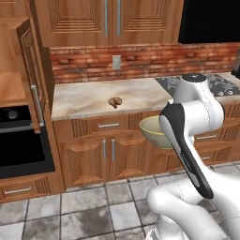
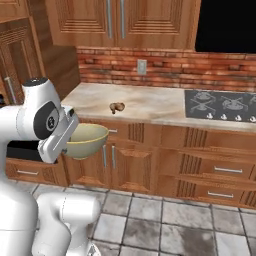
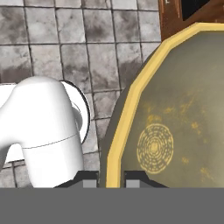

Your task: Retrieve the bowl from the cabinet, then place the raw meat into the bowl to avoid contamination.

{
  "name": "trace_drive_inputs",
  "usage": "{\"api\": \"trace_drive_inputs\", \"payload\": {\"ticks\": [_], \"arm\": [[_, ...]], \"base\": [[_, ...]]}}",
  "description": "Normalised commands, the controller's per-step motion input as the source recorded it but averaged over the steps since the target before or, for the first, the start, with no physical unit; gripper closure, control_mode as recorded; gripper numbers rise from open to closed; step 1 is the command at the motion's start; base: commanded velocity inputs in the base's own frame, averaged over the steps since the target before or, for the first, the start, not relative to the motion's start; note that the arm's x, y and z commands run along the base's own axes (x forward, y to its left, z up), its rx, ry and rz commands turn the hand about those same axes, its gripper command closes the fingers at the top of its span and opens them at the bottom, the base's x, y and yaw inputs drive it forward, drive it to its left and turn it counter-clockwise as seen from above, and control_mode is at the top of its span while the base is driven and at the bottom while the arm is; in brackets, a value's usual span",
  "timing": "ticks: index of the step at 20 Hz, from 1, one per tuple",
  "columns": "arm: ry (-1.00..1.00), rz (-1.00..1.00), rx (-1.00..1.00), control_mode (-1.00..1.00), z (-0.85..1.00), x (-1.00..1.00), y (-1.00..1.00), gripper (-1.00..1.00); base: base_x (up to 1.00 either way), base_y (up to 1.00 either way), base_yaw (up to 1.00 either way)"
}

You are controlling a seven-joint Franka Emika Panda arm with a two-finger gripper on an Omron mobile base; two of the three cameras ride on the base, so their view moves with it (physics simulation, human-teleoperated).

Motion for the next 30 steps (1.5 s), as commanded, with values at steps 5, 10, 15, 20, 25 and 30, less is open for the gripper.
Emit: {"api": "trace_drive_inputs", "payload": {"ticks": [5,10,15,20,25,30], "arm": [[0.00,0.00,0.00,1.00,0.00,0.00,0.00,1.00],[0.00,0.00,0.00,1.00,0.00,0.00,0.00,1.00],[0.00,0.00,0.00,1.00,0.00,0.00,0.00,1.00],[0.00,0.00,0.00,1.00,0.00,0.00,0.00,1.00],[0.00,0.00,0.00,1.00,0.00,0.00,0.00,1.00],[0.00,0.00,0.00,1.00,0.00,0.00,0.00,1.00]], "base": [[0.38,-0.69,0.09],[0.45,-0.54,0.03],[0.58,-0.34,0.00],[0.70,-0.23,0.00],[0.74,-0.15,0.00],[0.76,-0.14,0.00]]}}
